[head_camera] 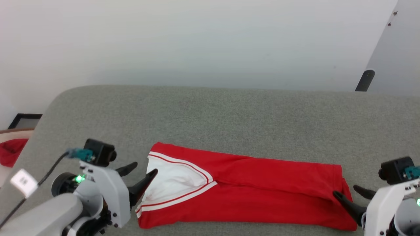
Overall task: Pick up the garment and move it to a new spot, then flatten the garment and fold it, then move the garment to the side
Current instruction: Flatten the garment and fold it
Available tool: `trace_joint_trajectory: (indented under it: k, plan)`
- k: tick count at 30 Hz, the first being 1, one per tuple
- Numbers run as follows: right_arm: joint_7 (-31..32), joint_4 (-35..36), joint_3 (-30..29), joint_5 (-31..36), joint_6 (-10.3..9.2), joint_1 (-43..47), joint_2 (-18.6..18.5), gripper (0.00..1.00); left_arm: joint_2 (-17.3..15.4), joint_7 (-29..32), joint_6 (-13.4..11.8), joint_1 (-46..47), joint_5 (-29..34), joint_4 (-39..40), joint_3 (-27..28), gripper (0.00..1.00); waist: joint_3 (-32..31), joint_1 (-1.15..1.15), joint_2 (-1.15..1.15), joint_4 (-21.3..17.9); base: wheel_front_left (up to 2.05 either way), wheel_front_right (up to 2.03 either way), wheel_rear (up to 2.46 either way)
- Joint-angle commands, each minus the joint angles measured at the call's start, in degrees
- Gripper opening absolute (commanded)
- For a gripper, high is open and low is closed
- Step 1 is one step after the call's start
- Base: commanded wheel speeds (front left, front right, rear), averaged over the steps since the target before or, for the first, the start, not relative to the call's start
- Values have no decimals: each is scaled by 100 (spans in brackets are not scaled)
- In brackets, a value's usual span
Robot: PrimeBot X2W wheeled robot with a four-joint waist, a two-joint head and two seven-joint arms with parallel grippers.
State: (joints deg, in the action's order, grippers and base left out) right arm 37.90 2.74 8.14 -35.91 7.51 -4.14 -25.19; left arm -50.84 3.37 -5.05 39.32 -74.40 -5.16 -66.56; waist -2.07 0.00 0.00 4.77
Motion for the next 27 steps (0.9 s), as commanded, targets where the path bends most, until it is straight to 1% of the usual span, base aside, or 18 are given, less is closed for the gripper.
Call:
trace_joint_trajectory:
  k: [1, 7, 9, 12, 15, 18, 20, 22, 27]
  plan:
    - [-57, 24, -32, -5, -4, 89, 15, 100, -7, -121, -19, -99, 63, 8, 25, 100, -33, 0, 0, 8, 0, 0, 0]
    - [-359, 60, -316, 110, -4, 463, 153, 100, -29, -1271, -117, -489, 251, -22, 259, 100, -116, 0, 0, 32, 0, 0, 0]
    - [-413, 40, -407, 126, -4, 547, 191, 100, -30, -1557, -165, -597, 332, -55, 343, 100, -130, 0, 0, 47, 0, 0, 0]
    - [-469, 22, -564, 152, -4, 654, 222, 100, 8, -1780, -224, -785, 465, -117, 516, 100, -131, 0, 0, 72, 0, 0, 0]
    - [-419, -25, -696, 182, -4, 732, 242, 100, 85, -1847, -251, -1033, 583, -175, 825, 100, -102, 0, 0, 81, 0, 0, 0]
    - [-378, -69, -816, 175, -4, 681, 206, 100, 263, -1855, -284, -1373, 901, -167, 1518, 100, -35, 0, 0, 101, 0, 0, 0]
    - [-340, -123, -883, 163, -4, 617, 182, 100, 434, -1839, -252, -1702, 1134, -158, 2020, 100, 24, 0, 0, 114, 0, 0, 0]
    - [-293, -190, -902, 158, -4, 542, 166, 100, 587, -1841, -182, -2015, 1389, -177, 2450, 100, 91, 0, 0, 127, 0, 0, 0]
    - [-151, -343, -921, 181, -4, 318, 153, 100, 1030, -1843, 96, -2632, 1863, -247, 3321, 100, 347, 0, 0, 194, 0, 0, 0]
